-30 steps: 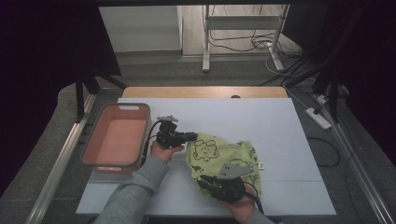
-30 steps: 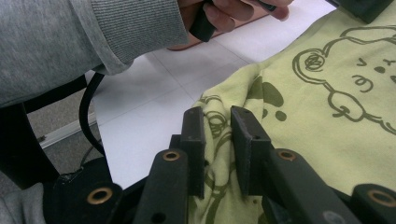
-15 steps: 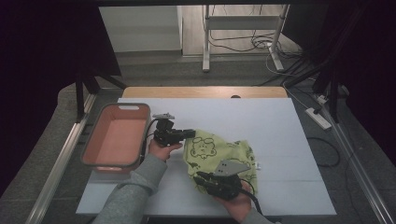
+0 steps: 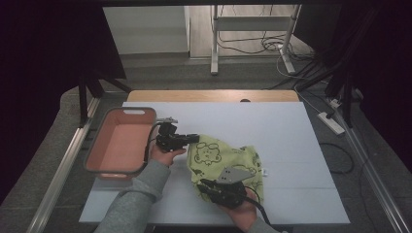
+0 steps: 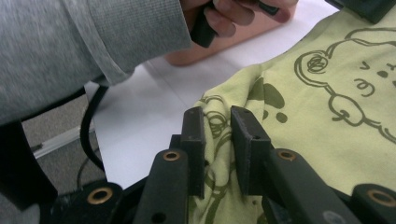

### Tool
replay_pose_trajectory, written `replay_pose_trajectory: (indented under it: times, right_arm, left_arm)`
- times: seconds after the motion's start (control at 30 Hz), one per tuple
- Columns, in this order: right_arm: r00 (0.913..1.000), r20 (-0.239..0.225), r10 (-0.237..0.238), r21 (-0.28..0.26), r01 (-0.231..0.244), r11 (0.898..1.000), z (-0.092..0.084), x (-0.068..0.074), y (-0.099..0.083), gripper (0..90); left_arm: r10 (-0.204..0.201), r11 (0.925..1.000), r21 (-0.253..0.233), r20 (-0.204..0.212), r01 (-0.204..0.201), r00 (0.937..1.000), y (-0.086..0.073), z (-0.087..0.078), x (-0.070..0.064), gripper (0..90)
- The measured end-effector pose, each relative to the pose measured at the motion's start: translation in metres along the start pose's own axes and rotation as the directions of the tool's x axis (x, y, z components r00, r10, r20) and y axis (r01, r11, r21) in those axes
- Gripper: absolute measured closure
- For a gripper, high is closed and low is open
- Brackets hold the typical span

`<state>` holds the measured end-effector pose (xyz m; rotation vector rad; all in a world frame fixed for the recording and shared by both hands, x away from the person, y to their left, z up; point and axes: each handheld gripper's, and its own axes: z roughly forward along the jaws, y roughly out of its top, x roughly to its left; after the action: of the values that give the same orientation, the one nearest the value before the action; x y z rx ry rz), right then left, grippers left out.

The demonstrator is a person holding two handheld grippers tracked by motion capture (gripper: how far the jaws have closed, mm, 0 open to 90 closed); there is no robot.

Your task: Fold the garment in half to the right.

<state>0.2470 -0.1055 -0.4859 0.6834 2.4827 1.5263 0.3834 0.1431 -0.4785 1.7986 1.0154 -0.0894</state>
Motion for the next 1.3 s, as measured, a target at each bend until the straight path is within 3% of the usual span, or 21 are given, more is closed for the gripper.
replay_pose_trajectory:
  times: [0.17,0.33,0.5,0.67,1.07,1.3]
  right_arm:
    - [0.9999,-0.007,-0.015,-0.032,0.015,0.999,0.004,0.007,0.007,75.9]
    - [0.9986,-0.028,0.046,-0.034,-0.047,0.998,0.004,0.0,-0.001,75.9]
    - [0.9957,-0.048,0.079,-0.06,-0.082,0.995,0.002,-0.005,-0.003,75.9]
    - [0.9871,-0.074,0.142,-0.087,-0.148,0.985,-0.005,-0.011,-0.007,75.9]
    - [0.987,-0.025,0.159,-0.102,-0.161,0.982,-0.025,-0.02,-0.014,76.8]
    - [0.9838,-0.008,0.179,-0.109,-0.179,0.978,-0.04,-0.024,-0.02,77.3]
  left_arm:
    - [-0.015,0.9999,-0.002,-0.012,0.015,0.9998,0.0,-0.006,0.001,81.6]
    - [0.001,0.9996,0.027,-0.049,0.0,0.9988,0.0,0.003,-0.004,81.5]
    - [-0.001,0.9998,0.022,-0.052,0.002,0.9986,0.0,0.005,-0.005,81.4]
    - [0.006,0.9997,0.024,-0.059,-0.004,0.9982,0.002,0.011,-0.008,81.3]
    - [0.033,0.9992,0.024,-0.056,-0.032,0.9979,0.008,0.027,-0.018,81.3]
    - [0.062,0.9979,0.023,-0.041,-0.061,0.9972,0.014,0.039,-0.03,81.3]
